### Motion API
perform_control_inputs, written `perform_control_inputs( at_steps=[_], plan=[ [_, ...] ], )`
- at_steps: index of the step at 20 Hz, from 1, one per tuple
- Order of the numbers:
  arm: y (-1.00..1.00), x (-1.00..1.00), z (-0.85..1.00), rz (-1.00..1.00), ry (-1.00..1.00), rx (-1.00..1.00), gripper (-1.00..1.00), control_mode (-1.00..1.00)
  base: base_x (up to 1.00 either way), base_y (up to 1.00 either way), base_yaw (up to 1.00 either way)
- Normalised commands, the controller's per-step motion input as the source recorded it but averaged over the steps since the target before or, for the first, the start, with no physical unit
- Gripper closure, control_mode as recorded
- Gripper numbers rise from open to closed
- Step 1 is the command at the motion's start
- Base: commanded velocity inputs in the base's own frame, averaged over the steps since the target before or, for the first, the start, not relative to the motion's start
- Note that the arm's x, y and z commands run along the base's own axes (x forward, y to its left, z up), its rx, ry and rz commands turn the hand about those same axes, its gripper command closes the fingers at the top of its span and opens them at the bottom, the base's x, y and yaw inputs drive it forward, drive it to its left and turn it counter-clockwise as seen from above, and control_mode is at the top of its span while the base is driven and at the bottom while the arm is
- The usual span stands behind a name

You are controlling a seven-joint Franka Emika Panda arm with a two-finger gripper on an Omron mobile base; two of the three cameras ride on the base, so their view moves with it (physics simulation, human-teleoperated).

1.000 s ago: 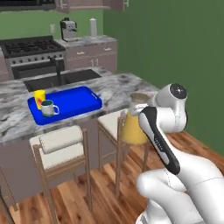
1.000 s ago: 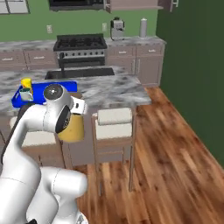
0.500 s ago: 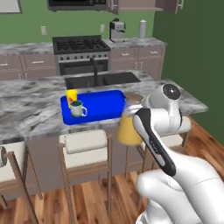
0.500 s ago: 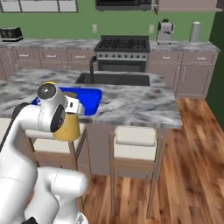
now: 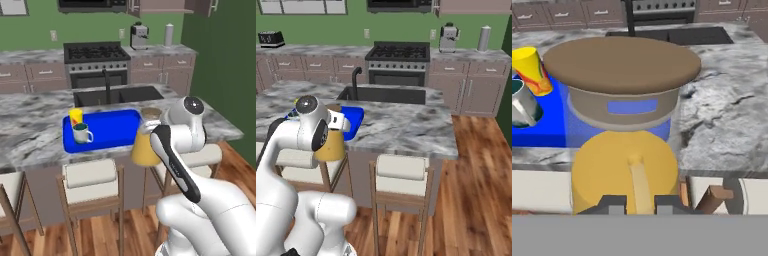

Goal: There is a tray on the dining counter. Grab the cup, mug, and pitcher and place them on the tray. The pitcher may be placed next to the tray if it cannot fit the tray.

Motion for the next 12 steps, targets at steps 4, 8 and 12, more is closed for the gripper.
perform_control_inputs(
  at_steps=[4, 8, 12],
  plan=[
    [0.00, 0.00, 0.00, 0.00, 0.00, 0.00, 1.00, 1.00, 0.42, 0.06, 0.12],
    [0.00, 0.00, 0.00, 0.00, 0.00, 0.00, 1.00, 1.00, 0.27, 0.04, 0.10],
    [0.00, 0.00, 0.00, 0.00, 0.00, 0.00, 1.00, 1.00, 0.25, 0.01, 0.08]
  ],
)
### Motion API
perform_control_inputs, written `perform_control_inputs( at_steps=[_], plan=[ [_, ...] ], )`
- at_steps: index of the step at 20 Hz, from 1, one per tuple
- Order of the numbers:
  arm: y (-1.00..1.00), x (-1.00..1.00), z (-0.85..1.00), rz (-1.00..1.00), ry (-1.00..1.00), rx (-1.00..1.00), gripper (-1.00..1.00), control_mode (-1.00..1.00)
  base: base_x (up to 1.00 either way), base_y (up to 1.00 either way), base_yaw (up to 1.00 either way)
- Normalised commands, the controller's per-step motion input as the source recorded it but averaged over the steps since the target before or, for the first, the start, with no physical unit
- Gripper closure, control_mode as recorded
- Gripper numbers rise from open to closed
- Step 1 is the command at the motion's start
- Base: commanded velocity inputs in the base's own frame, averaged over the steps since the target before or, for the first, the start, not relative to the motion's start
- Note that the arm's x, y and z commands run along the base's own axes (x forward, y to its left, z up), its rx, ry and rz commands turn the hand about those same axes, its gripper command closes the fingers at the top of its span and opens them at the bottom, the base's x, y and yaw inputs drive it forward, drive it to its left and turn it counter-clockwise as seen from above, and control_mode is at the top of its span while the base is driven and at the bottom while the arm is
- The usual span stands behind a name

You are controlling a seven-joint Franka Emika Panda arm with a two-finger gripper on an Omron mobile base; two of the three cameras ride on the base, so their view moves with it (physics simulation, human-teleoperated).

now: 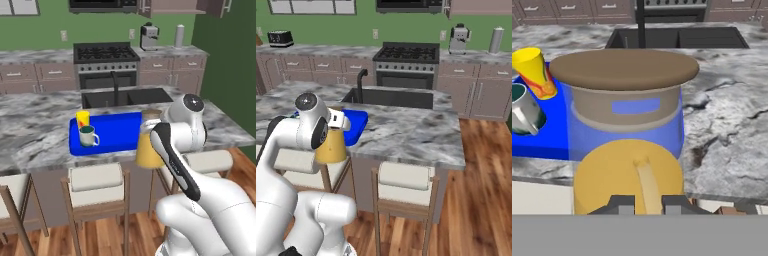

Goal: There is a tray on the dining counter. Grab the cup, mug, and pitcher and place them on the tray. The pitcher may be placed next to the tray if it cannot fit the tray.

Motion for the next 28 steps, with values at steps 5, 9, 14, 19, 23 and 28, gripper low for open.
perform_control_inputs(
  at_steps=[5, 9, 14, 19, 23, 28],
  plan=[
    [0.00, 0.00, 0.00, 0.00, 0.00, 0.00, 1.00, 1.00, 0.05, 0.00, 0.06],
    [0.00, 0.00, 0.00, 0.00, 0.00, 0.00, 1.00, 1.00, 0.00, 0.00, 0.04],
    [0.00, -0.01, 0.05, 0.00, 0.00, 0.00, 1.00, -1.00, 0.00, 0.00, 0.01],
    [0.00, -0.01, 0.45, 0.01, -0.09, 0.00, 1.00, -1.00, 0.00, 0.00, 0.00],
    [0.00, 0.00, 0.48, 0.03, -0.14, 0.00, 1.00, -1.00, 0.00, 0.00, 0.00],
    [0.00, 0.18, 0.48, 0.04, -0.10, 0.00, 1.00, -1.00, 0.00, 0.00, 0.00]
  ],
)
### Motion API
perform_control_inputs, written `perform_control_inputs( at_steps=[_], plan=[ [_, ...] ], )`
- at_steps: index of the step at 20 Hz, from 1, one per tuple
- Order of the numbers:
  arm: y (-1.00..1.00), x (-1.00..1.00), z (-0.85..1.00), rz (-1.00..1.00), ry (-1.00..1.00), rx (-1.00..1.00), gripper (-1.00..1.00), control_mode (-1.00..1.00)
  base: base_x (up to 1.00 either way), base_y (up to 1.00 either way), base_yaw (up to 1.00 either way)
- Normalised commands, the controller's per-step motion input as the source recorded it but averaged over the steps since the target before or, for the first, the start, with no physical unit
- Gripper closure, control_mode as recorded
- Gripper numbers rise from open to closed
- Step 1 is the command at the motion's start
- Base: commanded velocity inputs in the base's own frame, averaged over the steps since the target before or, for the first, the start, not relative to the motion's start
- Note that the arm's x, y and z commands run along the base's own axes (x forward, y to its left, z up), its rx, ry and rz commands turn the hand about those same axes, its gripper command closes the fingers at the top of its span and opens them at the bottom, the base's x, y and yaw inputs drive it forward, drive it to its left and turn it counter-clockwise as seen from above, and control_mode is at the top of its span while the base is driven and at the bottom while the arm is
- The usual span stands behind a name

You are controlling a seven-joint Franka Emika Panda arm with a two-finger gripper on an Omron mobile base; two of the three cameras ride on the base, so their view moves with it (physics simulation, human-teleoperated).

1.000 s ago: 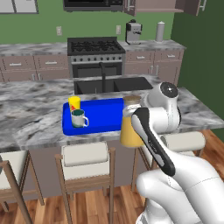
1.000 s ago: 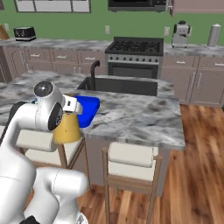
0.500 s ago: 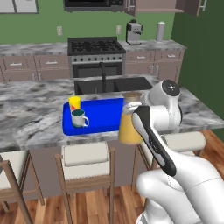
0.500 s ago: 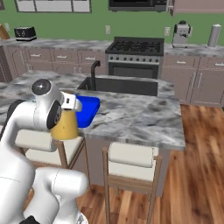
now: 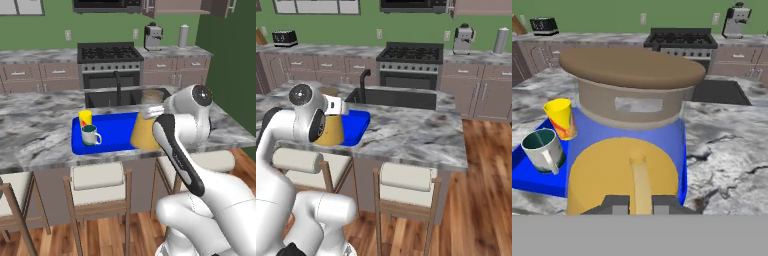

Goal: There is a tray on the dining counter. Grab the cup, mug, and pitcher and place them on the tray. The pitcher may be placed next to the tray if it cannot fit the tray.

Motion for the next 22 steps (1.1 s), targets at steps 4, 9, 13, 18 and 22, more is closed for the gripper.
perform_control_inputs(
  at_steps=[4, 9, 13, 18, 22],
  plan=[
    [0.00, 0.47, 0.41, 0.04, -0.05, 0.00, 1.00, -1.00, 0.00, 0.00, 0.00],
    [0.00, 0.83, 0.10, 0.02, 0.00, 0.00, 1.00, -1.00, 0.00, 0.00, 0.00],
    [0.07, 0.93, 0.00, 0.01, 0.05, 0.00, 1.00, -1.00, 0.00, 0.00, 0.00],
    [0.25, 0.77, -0.09, 0.01, 0.07, -0.04, 1.00, -1.00, 0.00, 0.00, 0.00],
    [0.38, 0.36, -0.16, 0.00, 0.01, -0.12, 1.00, -1.00, 0.00, 0.00, 0.00]
  ],
)
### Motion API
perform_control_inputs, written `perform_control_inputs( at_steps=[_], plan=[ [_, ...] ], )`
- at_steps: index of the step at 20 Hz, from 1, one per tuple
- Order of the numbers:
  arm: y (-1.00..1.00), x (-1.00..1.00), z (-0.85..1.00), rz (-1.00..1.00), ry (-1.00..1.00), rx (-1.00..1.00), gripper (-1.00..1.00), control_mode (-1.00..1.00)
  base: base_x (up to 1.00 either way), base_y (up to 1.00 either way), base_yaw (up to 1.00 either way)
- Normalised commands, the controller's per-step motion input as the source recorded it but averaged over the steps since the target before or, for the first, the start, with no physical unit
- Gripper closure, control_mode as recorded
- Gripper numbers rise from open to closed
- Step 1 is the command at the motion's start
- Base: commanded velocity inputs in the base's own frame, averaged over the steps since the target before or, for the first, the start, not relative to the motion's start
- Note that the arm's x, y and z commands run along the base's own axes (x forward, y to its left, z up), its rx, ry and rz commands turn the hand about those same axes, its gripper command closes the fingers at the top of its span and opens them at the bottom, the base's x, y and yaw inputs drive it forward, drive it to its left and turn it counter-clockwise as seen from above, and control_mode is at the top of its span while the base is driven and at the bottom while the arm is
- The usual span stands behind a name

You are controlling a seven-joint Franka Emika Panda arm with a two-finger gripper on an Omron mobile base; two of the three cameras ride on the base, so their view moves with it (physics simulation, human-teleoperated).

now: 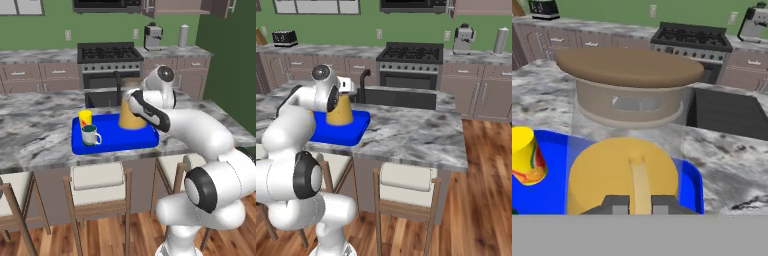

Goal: There is a tray on the dining counter. Grab the cup, mug, and pitcher and place them on the tray. The pitcher may be placed next to the tray if it cannot fit the tray.

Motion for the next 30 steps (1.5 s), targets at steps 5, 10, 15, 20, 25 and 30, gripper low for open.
perform_control_inputs(
  at_steps=[5, 10, 15, 20, 25, 30],
  plan=[
    [0.22, 0.25, -0.29, 0.00, 0.00, -0.09, 1.00, -1.00, 0.00, 0.00, 0.00],
    [0.02, 0.23, -0.25, 0.01, -0.02, 0.00, 1.00, -1.00, 0.00, 0.00, 0.00],
    [0.00, 0.20, -0.22, 0.02, -0.01, 0.00, 1.00, -1.00, 0.00, 0.00, 0.00],
    [0.00, 0.30, -0.24, 0.03, 0.00, 0.00, 1.00, -1.00, 0.00, 0.00, 0.00],
    [0.00, 0.23, -0.20, 0.02, 0.00, 0.00, 1.00, -1.00, 0.00, 0.00, 0.00],
    [0.00, 0.01, -0.14, 0.01, -0.05, 0.00, 1.00, -1.00, 0.00, 0.00, 0.00]
  ],
)
